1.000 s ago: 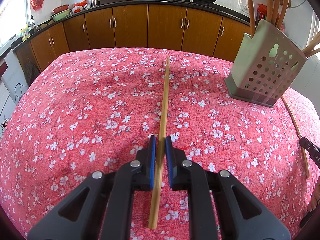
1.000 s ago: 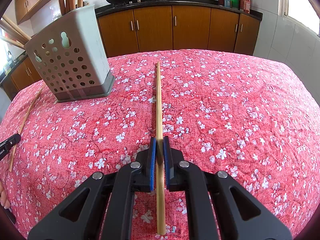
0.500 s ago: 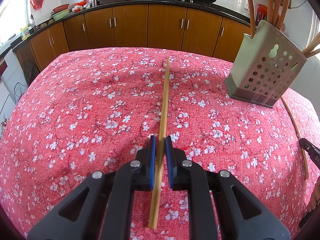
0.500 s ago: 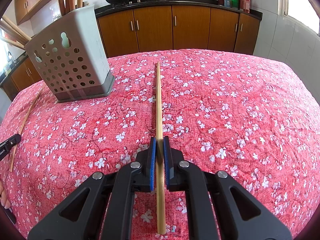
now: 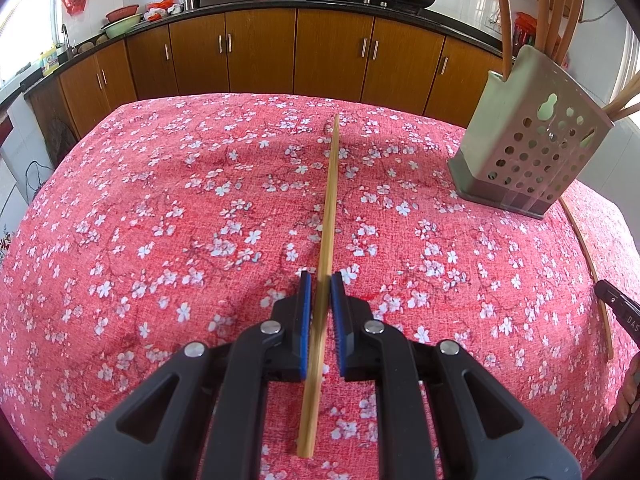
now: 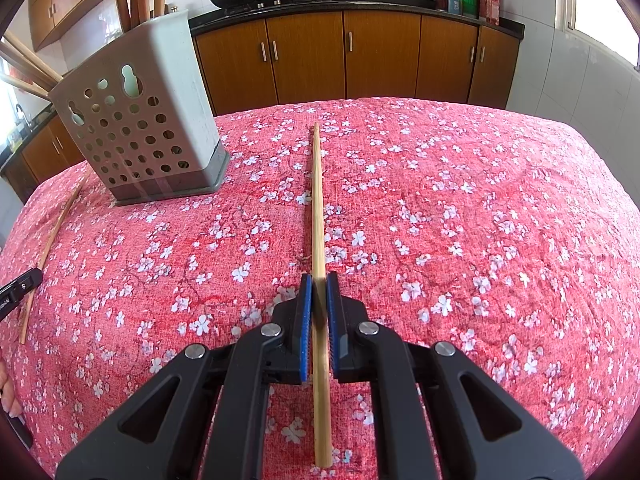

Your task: Organize utensils

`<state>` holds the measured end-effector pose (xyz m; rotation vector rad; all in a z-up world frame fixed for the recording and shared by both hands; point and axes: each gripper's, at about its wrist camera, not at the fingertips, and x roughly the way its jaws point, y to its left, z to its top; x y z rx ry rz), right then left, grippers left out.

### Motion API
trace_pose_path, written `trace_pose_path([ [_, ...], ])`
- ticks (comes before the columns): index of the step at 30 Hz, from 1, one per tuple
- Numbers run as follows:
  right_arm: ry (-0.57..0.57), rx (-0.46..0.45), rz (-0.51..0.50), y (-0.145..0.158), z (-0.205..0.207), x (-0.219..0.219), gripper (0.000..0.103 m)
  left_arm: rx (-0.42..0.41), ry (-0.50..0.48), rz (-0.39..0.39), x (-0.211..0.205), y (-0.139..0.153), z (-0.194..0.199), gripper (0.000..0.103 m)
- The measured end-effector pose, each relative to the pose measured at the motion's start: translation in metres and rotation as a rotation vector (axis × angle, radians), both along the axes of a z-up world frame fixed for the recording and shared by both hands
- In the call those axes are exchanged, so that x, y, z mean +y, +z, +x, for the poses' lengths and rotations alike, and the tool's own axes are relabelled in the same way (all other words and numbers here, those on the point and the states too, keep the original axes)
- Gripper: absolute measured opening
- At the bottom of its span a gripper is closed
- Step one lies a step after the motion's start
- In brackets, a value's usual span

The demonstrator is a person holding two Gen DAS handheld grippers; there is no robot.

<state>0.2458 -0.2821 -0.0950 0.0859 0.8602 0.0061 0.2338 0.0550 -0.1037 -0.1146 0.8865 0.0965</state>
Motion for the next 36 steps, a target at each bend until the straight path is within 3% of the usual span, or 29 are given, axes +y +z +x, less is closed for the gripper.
trace_pose_path([
  [10, -0.001, 0.000, 0.009, -0.003, -0.009, -0.002, 0.009, -0.001, -0.001, -0.014, -0.002, 0.001, -0.001, 0.013],
  [13, 0.013, 0.000, 0.016, -0.003, -0.022, -0.003, 0.009, 0.007, -0.028, 0.034, -0.007, 0.002, -0.009, 0.014],
  [18, 0.016, -0.005, 0.063, -0.001, -0.033, -0.012, 0.008, 0.008, -0.042, 0.042, -0.007, 0.003, -0.018, 0.010],
  [21, 0.000, -0.040, 0.039, 0.007, -0.042, -0.014, 0.008, -0.005, -0.050, 0.085, -0.010, 0.007, -0.025, 0.009],
  [28, -0.004, -0.213, 0.014, 0.058, -0.065, -0.017, 0.008, -0.157, -0.095, 0.099, -0.016, 0.055, -0.048, 0.009],
  [36, -0.016, -0.386, 0.048, 0.119, -0.079, -0.021, 0.008, -0.340, -0.113, 0.024, -0.022, 0.125, -0.063, 0.009],
])
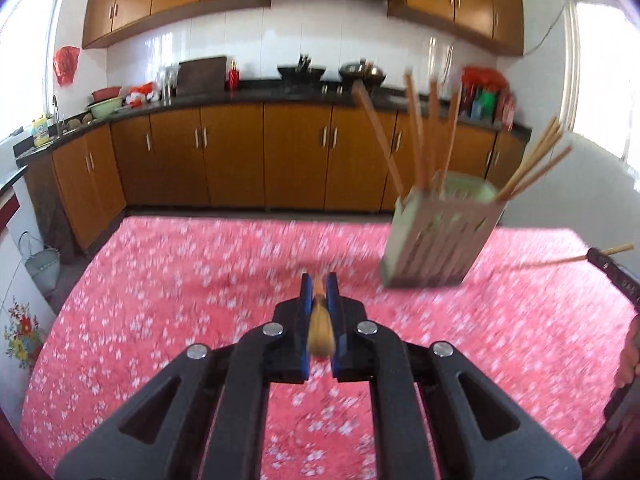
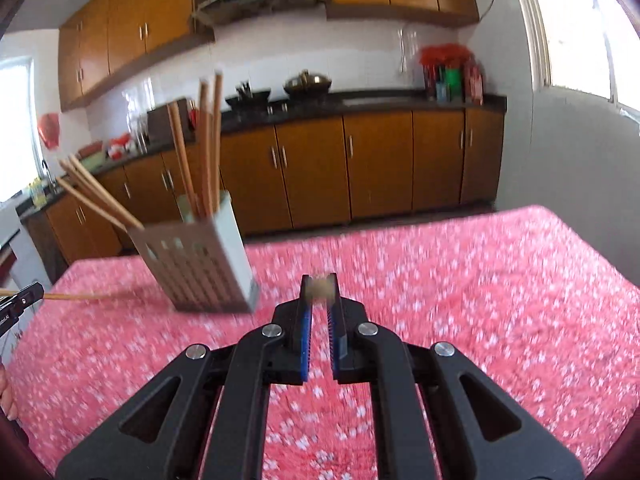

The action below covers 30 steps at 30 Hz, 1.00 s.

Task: Organize utensils
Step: 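Lift chopsticks into the grey holder and open the left gripper while the right gripper does likewise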

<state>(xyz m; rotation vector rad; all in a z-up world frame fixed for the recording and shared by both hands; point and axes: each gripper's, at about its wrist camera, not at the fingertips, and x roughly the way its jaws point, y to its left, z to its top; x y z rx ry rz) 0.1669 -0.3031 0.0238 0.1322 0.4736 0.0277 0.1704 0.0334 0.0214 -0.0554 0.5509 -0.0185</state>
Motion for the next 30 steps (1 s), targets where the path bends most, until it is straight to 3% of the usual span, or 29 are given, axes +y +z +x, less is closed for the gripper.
trace_pose_path([
  [10, 0.043, -0.081, 0.041, 0.039, 0.001, 0.008, 0.008, -0.082, -0.058, -0.064, -0.011, 0.046, -0.006, 0.008],
  [19, 0.172, -0.264, 0.118, 0.111, -0.011, 0.036, 0.008, -0.216, -0.162, -0.099, -0.037, 0.102, -0.019, 0.008],
  [24, 0.179, -0.359, 0.131, 0.139, 0.002, 0.049, 0.008, -0.322, -0.155, -0.113, -0.055, 0.139, -0.002, 0.008],
  [30, 0.150, -0.397, 0.096, 0.146, 0.029, 0.059, 0.008, -0.439, -0.100, -0.119, -0.072, 0.173, 0.031, 0.008],
])
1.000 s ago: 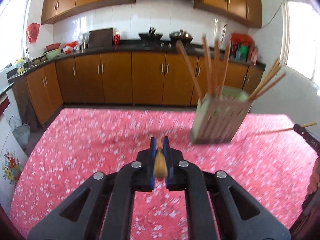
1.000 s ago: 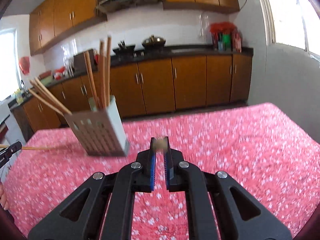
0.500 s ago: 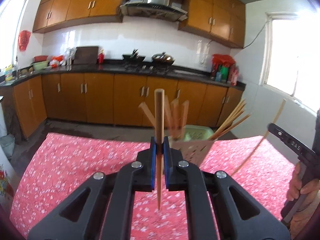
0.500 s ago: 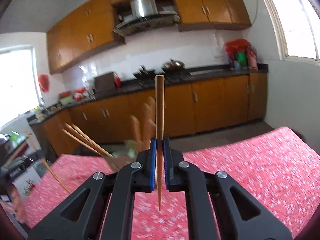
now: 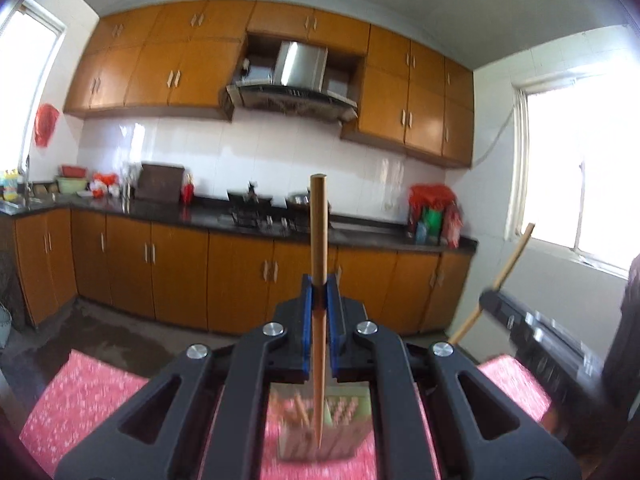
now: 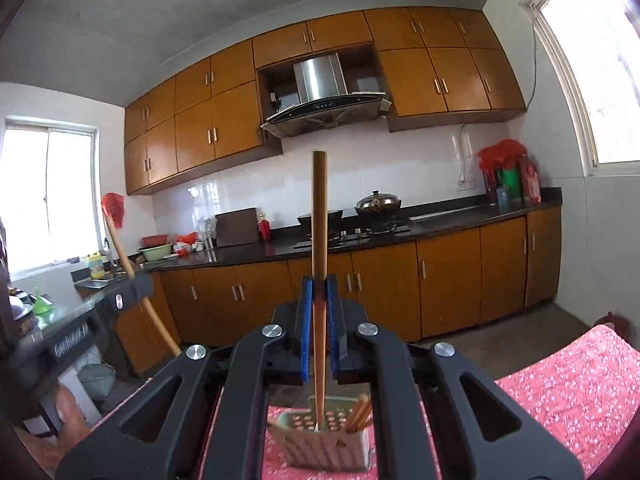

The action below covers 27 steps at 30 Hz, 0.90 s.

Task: Organize utensils
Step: 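Lift chopsticks into the grey holder and open the left gripper while the right gripper does likewise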

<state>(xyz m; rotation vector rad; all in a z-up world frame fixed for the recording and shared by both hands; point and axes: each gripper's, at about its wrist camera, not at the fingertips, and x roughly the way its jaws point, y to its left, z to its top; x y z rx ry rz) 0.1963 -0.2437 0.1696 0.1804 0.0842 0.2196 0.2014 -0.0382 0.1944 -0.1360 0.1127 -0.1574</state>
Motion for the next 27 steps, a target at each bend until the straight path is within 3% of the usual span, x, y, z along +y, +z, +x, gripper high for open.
trace_pose_path([
  [8, -0.034, 0.067, -0.002, -0.024, 0.038, 0.000, 0.008, -0.039, 0.075, -0.043, -0.010, -0.011, 0.048, 0.008],
  [15, -0.004, 0.126, -0.020, -0.049, 0.046, 0.002, 0.008, 0.063, 0.055, -0.073, -0.009, -0.051, 0.075, 0.008],
  [17, 0.005, 0.132, -0.020, -0.049, 0.045, 0.004, 0.008, 0.069, 0.047, -0.078, -0.004, -0.054, 0.072, 0.013],
  [19, 0.013, 0.134, -0.015, -0.050, 0.043, 0.004, 0.008, 0.068, 0.050, -0.070, 0.000, -0.054, 0.070, 0.030],
  [21, 0.010, 0.133, -0.006, -0.047, 0.041, 0.000, 0.008, 0.058, 0.054, -0.064, 0.005, -0.050, 0.066, 0.038],
  [25, 0.003, 0.127, 0.005, -0.038, 0.034, -0.006, 0.012, 0.054, 0.068, -0.066, 0.018, -0.045, 0.055, 0.043],
  [27, -0.012, 0.113, 0.001, -0.032, 0.026, -0.008, 0.021, 0.054, 0.080, -0.059, 0.027, -0.043, 0.045, 0.047],
])
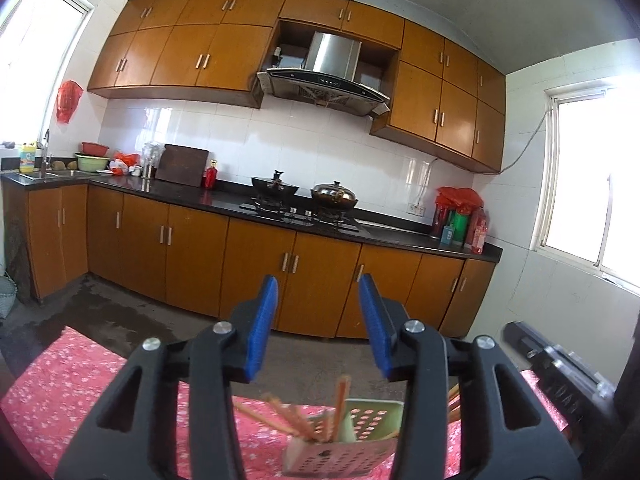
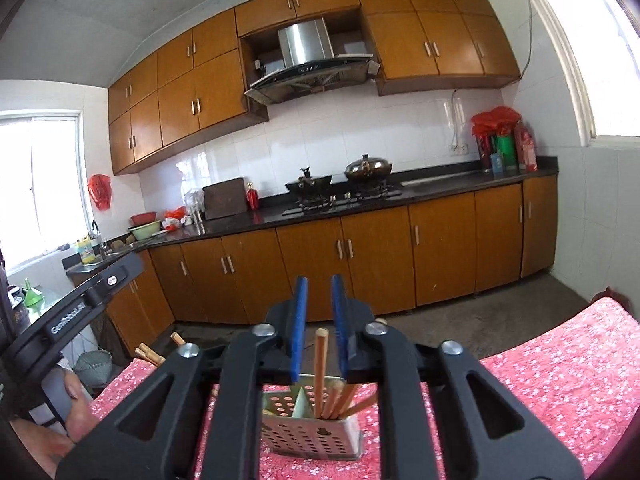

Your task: Organize utensils

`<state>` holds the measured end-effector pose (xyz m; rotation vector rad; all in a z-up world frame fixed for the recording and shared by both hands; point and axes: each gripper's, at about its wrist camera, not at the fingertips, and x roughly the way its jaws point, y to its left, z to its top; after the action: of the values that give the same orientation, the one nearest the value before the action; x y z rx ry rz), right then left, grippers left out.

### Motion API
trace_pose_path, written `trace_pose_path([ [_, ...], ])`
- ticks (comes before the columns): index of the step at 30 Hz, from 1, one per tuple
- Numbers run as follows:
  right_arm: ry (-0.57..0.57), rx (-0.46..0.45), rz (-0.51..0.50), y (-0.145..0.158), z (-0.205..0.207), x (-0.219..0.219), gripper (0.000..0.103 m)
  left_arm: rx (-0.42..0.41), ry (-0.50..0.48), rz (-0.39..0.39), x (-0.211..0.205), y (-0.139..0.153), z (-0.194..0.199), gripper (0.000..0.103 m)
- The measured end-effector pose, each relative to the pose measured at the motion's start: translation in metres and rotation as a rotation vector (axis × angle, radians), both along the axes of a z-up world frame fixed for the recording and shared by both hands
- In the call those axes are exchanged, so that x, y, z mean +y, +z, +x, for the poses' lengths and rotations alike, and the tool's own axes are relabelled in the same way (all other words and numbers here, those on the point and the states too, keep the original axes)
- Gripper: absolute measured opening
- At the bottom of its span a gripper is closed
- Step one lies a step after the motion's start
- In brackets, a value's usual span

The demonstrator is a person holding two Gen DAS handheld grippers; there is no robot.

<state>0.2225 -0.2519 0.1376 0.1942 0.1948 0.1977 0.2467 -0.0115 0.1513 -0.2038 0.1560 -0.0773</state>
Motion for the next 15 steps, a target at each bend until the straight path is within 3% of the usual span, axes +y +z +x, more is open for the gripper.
trace_pose_path([
  [2, -0.018, -0.020, -0.001, 0.005, -0.013, -0.004, 0.041, 0.003, 0.015, 0.012, 0.009, 0.001, -0.013, 0.053],
  [4, -0.032, -0.032, -0.012, 0.009, -0.026, -0.007, 0.047, 0.004, 0.018, 0.028, 0.020, 0.001, -0.031, 0.064],
  [6, -0.047, -0.039, -0.028, 0.010, -0.041, -0.008, 0.065, 0.000, 0.025, 0.049, 0.028, 0.001, -0.049, 0.078],
  [8, -0.078, -0.057, -0.065, 0.009, -0.058, -0.006, 0.096, -0.009, 0.022, 0.073, 0.033, 0.001, -0.072, 0.091],
  [10, -0.119, -0.073, -0.131, 0.007, -0.078, 0.000, 0.101, -0.023, 0.023, 0.116, 0.035, -0.003, -0.098, 0.099],
  [15, -0.135, -0.038, -0.201, -0.017, -0.117, 0.011, 0.101, -0.005, 0.026, 0.229, 0.028, -0.025, -0.150, 0.099],
])
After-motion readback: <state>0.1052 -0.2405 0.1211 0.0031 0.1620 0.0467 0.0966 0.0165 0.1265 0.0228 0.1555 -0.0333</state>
